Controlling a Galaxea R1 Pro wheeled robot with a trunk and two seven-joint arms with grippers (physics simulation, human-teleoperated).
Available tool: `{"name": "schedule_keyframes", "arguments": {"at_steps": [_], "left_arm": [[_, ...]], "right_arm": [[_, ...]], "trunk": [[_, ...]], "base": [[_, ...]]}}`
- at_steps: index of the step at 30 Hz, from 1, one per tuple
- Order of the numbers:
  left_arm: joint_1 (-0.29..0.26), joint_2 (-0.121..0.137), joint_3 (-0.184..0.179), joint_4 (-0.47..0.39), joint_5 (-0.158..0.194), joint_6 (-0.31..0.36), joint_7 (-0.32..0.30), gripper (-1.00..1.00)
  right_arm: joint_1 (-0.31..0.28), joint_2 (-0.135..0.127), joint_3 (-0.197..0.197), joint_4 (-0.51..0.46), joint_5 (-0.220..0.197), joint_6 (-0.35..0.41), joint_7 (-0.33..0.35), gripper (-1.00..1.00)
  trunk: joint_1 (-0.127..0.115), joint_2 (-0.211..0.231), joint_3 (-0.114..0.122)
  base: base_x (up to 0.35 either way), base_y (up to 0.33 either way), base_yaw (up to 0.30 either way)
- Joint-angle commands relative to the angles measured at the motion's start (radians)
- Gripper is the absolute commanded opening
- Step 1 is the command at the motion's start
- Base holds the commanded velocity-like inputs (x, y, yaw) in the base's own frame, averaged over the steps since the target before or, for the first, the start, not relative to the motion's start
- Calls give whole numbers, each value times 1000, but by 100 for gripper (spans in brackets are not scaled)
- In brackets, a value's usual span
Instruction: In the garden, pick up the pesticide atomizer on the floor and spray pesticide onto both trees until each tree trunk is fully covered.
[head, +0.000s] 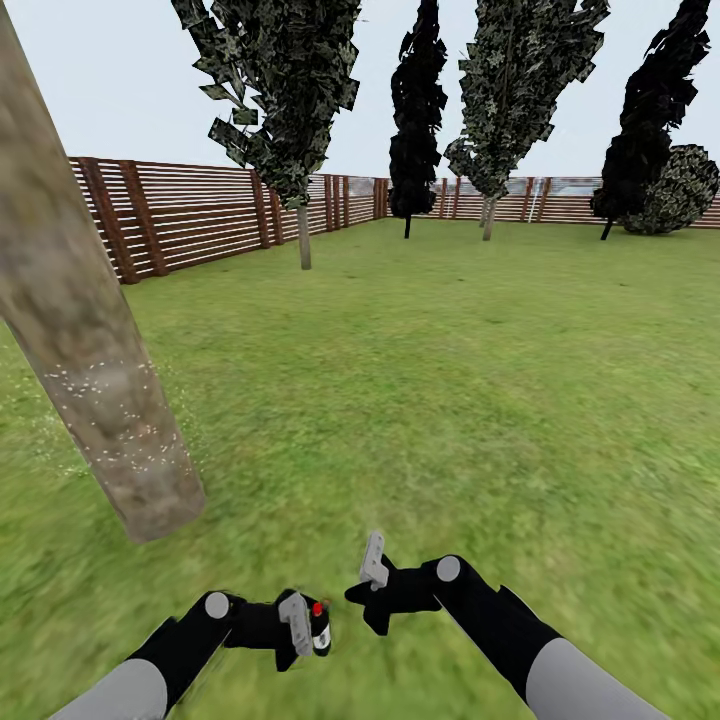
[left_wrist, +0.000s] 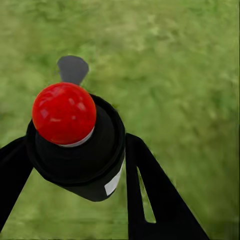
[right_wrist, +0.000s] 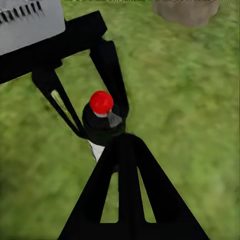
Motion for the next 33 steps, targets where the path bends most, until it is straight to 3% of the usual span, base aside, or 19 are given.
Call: {"name": "schedule_keyframes", "arguments": {"at_steps": [1, 3, 6, 8, 10, 11, 12, 13, 14, 15, 16, 17, 18, 19, 20, 24, 29, 30, 33], "left_arm": [[0, 11, 1, 0, -13, 3, 1, -100], [-1, 54, 5, 0, -53, 19, 5, -100], [-3, 139, 17, -3, -57, 41, 13, -100], [7, 169, 127, -1, -53, 41, 52, -100], [12, 180, 257, 0, -52, 41, 102, -100], [14, 182, 291, 1, -51, 41, 140, -100], [24, 184, 351, 10, -45, 40, 204, -100], [36, 181, 452, 34, -27, 35, 281, -100], [41, 178, 528, 55, -15, 31, 319, -100], [43, 177, 622, 98, -2, 28, 342, -100], [45, 179, 690, 132, 8, 26, 350, -100], [63, 180, 768, 154, 17, 24, 393, -100], [95, 180, 828, 161, 22, 5, 459, -100], [138, 178, 863, 164, 23, -42, 494, -100], [185, 178, 880, 162, 25, -67, 509, -100], [219, 176, 935, 171, 24, -74, 513, -100], [225, 180, 952, 173, 24, -74, 515, -100], [225, 180, 998, 172, 23, -75, 514, -100], [225, 181, 1012, 172, 21, -75, 512, -100]], "right_arm": [[0, 0, 0, 0, 0, 0, 0, -100], [0, 0, 0, -2, 0, 1, 0, -100], [0, -5, 3, 10, 1, 1, -2, -100], [0, -18, 4, 120, 0, -6, -7, -100], [0, -67, 4, 297, -2, -99, -51, -100], [1, -77, 4, 371, -4, -132, -107, -100], [1, -84, 2, 484, -8, -164, -215, -100], [3, -82, -22, 591, -22, -227, -373, -100], [8, -79, -54, 636, -63, -286, -509, -100], [47, -76, -85, 661, -176, -362, -658, -100], [72, -76, -94, 668, -270, -406, -717, -100], [91, -81, -100, 673, -379, -446, -745, 100], [108, -92, -102, 685, -477, -469, -755, 100], [125, -104, -102, 701, -556, -507, -757, 100], [140, -109, -102, 709, -595, -531, -756, 100], [148, -100, -101, 707, -605, -537, -755, 100], [149, -96, -101, 707, -606, -538, -755, 100], [149, -95, -101, 707, -606, -538, -755, 100], [150, -94, -101, 708, -606, -538, -755, 100]], "trunk": [[0, 0, 0], [0, 0, 0], [0, 0, 0], [0, 0, 0], [0, 0, 0], [0, 0, 0], [0, 0, 0], [0, 0, 0], [0, 0, 0], [0, 0, 0], [0, 0, 0], [0, 0, 0], [0, 0, 0], [0, 0, 0], [0, 0, 0], [0, 0, 0], [0, 0, 0], [0, 0, 0], [0, 0, 0]], "base": [[0, 0, 0], [0, 0, 0], [0, 0, 0], [0, 0, 0], [0, 0, 0], [0, 0, 0], [0, 0, 0], [0, 0, 0], [0, 0, 0], [0, 0, 0], [0, 0, 0], [0, 0, 0], [0, 0, 0], [0, 0, 0], [0, 0, 0], [0, 0, 0], [0, 0, 0], [0, 0, 0], [0, 0, 0]]}}
